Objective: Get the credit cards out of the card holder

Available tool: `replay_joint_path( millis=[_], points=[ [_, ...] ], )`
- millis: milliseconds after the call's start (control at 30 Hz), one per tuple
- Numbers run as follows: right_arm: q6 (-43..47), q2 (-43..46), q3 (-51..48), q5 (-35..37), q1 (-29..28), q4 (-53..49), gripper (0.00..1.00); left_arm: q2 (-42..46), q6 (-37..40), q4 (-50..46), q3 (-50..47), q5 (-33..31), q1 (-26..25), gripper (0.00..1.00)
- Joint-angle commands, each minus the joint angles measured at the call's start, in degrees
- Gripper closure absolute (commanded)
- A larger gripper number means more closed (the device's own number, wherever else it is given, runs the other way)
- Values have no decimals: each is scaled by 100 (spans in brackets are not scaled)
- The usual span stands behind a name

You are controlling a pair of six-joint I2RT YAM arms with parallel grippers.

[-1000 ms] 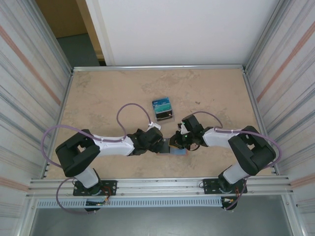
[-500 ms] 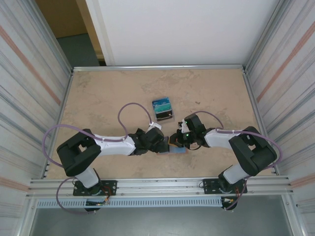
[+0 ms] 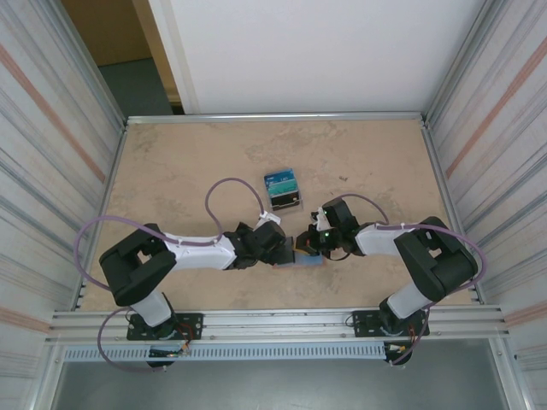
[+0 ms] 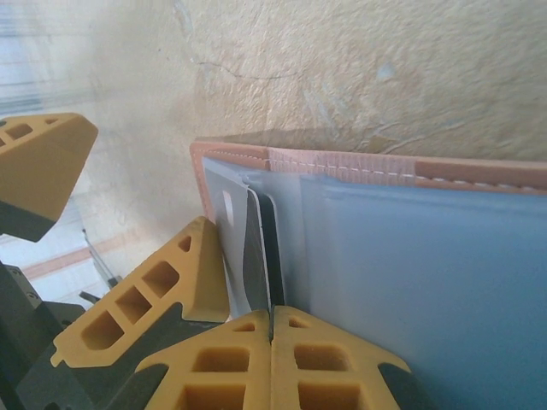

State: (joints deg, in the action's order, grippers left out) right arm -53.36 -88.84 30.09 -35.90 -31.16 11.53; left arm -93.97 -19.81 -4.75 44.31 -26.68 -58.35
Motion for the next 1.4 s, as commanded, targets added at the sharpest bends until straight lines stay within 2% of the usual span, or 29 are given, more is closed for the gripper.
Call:
replay_joint_path(
  millis=[0,433,1033,1367],
  points=[
    [273,168,-42,83,147,-344,100,-182,-45,-332,25,123,-80,1],
    [927,495,298,317,417,-1478,100,-157,-60,-335,7,93,-32,1],
    [901,635,349,304,444,-1531,100,371,749,-67,494,337,-71,1],
    [899,683,322,343,436,-1557,100,-225,882,110,710,583,-80,1]
  ],
)
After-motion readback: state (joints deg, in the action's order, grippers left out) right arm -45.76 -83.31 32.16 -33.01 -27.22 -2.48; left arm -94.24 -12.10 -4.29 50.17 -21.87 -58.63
